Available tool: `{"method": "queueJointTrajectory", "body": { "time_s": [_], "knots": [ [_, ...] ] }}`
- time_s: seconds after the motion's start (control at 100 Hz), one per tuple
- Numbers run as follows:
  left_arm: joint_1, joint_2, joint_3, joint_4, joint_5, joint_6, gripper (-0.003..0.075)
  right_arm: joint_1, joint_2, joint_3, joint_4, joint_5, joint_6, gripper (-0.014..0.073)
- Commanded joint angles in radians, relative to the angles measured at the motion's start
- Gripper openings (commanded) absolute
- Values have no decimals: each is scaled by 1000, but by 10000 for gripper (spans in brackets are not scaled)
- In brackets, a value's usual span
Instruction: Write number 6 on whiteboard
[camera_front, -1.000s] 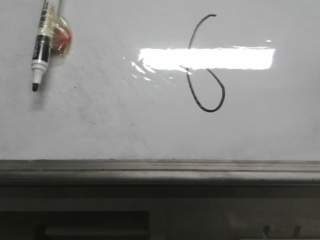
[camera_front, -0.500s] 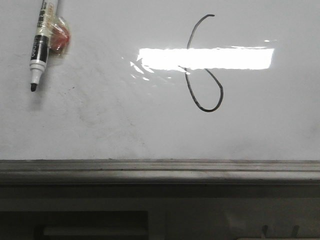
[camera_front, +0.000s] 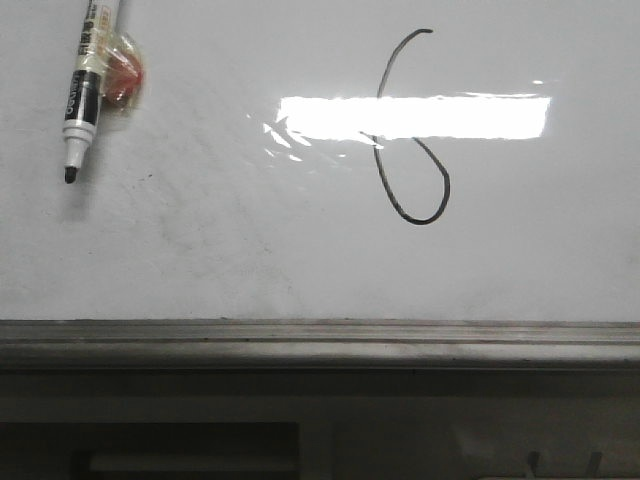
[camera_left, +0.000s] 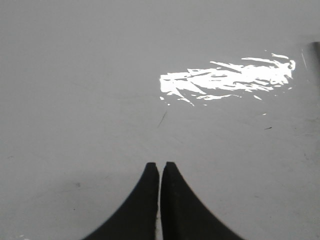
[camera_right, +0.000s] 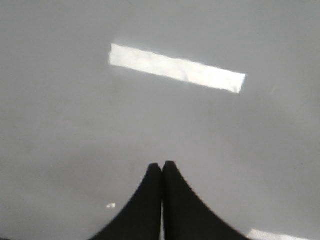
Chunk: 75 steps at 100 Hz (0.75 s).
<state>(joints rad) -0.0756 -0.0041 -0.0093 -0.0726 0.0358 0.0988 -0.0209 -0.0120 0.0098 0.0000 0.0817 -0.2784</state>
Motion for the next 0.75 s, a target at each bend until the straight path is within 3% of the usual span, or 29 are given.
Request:
{"method": "queueJointTrajectory", "body": {
  "time_s": [0.0, 0.74],
  "knots": [
    [-3, -30, 49, -8, -72, -11, -20, -5, -15, 22, -26, -58, 6, -65],
    [-3, -30, 49, -8, -72, -11, -20, -5, -15, 22, -26, -55, 6, -65]
  ]
}}
